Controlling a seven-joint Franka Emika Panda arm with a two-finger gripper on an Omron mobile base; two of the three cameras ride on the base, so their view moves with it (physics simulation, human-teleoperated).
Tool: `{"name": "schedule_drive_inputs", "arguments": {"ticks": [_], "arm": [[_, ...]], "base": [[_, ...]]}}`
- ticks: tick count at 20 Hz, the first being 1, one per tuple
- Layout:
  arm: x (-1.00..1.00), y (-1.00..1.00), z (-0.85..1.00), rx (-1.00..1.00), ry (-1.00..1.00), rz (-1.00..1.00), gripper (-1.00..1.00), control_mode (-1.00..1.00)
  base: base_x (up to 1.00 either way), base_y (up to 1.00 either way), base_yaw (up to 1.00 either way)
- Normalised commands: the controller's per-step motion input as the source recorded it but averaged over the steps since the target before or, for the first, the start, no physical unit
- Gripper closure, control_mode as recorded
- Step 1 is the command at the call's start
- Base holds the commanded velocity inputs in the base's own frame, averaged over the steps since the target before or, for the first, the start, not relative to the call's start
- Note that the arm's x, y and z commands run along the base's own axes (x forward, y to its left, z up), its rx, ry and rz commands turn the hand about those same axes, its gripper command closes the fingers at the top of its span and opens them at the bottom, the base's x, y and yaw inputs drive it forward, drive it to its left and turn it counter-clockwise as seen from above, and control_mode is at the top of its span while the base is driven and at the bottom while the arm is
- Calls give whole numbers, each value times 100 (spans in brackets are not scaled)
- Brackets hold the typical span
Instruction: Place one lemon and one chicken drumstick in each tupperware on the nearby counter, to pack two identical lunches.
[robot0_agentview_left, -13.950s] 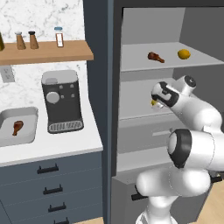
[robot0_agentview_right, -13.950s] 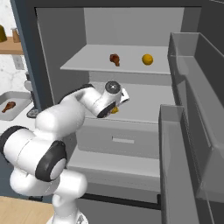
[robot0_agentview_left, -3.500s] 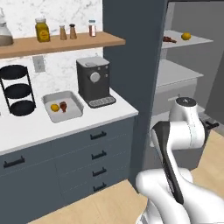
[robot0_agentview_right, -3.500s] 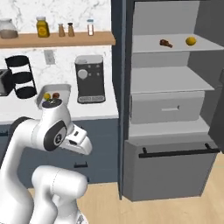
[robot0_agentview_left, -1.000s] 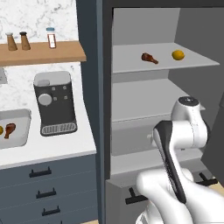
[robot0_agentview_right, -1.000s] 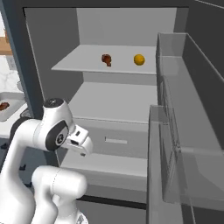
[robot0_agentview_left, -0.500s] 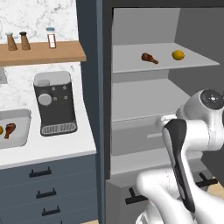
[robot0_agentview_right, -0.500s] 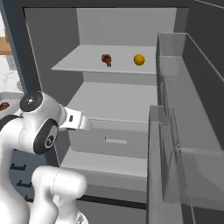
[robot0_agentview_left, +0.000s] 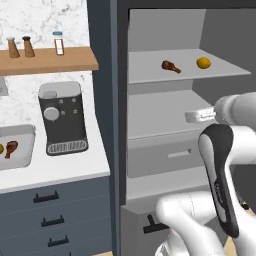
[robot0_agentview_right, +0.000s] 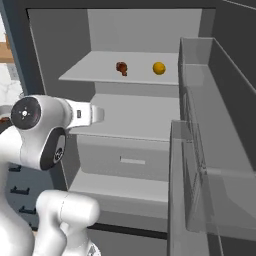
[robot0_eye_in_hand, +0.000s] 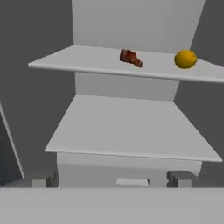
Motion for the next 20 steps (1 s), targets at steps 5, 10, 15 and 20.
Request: {"name": "schedule_drive_inputs", "arguments": {"ticks": [5,10,15,20], "arm": [[85,0,100,0,-1,0,-100,-100],[89,0,100,0,12,-1,-100,-100],[99,-25,30,0,18,-10,-100,-100],[100,-44,-62,0,33,-5,-100,-100]], "base": [[0,0,0],[0,0,0],[0,0,0],[0,0,0]]}}
